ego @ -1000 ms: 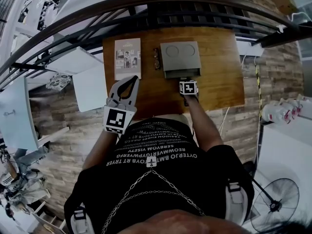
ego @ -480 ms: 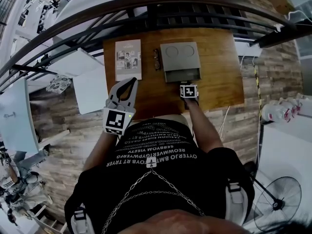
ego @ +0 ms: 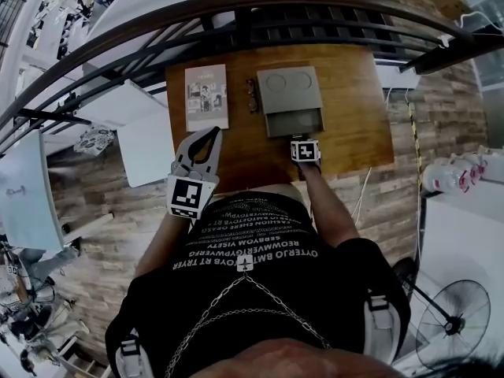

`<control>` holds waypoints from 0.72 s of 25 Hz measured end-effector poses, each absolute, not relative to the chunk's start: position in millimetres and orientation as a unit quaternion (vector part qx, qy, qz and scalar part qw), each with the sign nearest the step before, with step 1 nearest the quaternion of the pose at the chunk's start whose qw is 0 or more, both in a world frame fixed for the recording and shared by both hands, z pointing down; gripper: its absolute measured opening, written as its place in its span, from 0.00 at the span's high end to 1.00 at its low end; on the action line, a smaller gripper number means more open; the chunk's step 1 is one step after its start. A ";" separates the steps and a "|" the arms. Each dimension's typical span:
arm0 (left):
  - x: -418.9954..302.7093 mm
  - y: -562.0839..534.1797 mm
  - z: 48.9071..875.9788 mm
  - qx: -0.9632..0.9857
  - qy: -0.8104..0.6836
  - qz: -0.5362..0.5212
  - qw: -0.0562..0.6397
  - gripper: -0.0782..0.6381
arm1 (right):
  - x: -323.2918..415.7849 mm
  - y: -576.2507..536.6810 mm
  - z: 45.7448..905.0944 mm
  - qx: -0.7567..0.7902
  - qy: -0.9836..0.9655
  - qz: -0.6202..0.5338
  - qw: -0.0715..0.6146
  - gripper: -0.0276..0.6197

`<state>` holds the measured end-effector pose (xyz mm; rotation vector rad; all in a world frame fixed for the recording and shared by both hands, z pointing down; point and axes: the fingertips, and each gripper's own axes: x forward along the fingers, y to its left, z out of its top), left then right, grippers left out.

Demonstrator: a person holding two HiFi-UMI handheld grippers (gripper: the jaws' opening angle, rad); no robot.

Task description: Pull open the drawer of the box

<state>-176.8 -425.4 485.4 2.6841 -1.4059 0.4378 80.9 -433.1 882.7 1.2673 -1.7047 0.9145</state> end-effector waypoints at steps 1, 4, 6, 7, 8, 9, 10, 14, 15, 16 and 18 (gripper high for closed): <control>-175.1 -425.0 484.6 0.876 -0.458 0.142 0.040 0.88 | 82.5 -431.8 882.2 0.502 -0.674 0.362 0.403 0.71; -174.8 -422.1 484.3 0.877 -0.457 0.142 0.039 0.88 | 82.5 -426.2 883.3 0.502 -0.673 0.365 0.402 0.71; -177.7 -419.5 485.9 0.878 -0.456 0.141 0.039 0.88 | 79.4 -422.4 886.2 0.502 -0.671 0.366 0.403 0.71; -179.1 -417.6 486.5 0.878 -0.456 0.140 0.039 0.88 | 78.1 -420.4 887.0 0.502 -0.671 0.366 0.404 0.71; -179.9 -415.4 486.8 0.878 -0.456 0.140 0.038 0.88 | 77.3 -418.2 887.1 0.502 -0.672 0.365 0.404 0.71; -180.3 -413.0 486.9 0.878 -0.456 0.140 0.038 0.88 | 77.0 -415.6 886.8 0.502 -0.672 0.364 0.404 0.71; -180.6 -410.9 487.0 0.878 -0.457 0.140 0.038 0.88 | 76.9 -412.6 886.6 0.502 -0.672 0.364 0.405 0.71; -177.3 -405.5 486.4 0.878 -0.456 0.140 0.036 0.88 | 79.2 -401.5 888.4 0.500 -0.671 0.366 0.406 0.71; -174.9 -403.8 485.9 0.879 -0.455 0.140 0.035 0.88 | 80.9 -399.0 888.7 0.500 -0.671 0.366 0.407 0.71; -172.5 -402.1 485.6 0.879 -0.454 0.140 0.035 0.88 | 82.3 -396.5 888.8 0.500 -0.671 0.366 0.407 0.71; -168.5 -399.5 485.5 0.881 -0.451 0.140 0.035 0.88 | 84.1 -393.3 889.1 0.499 -0.672 0.366 0.407 0.71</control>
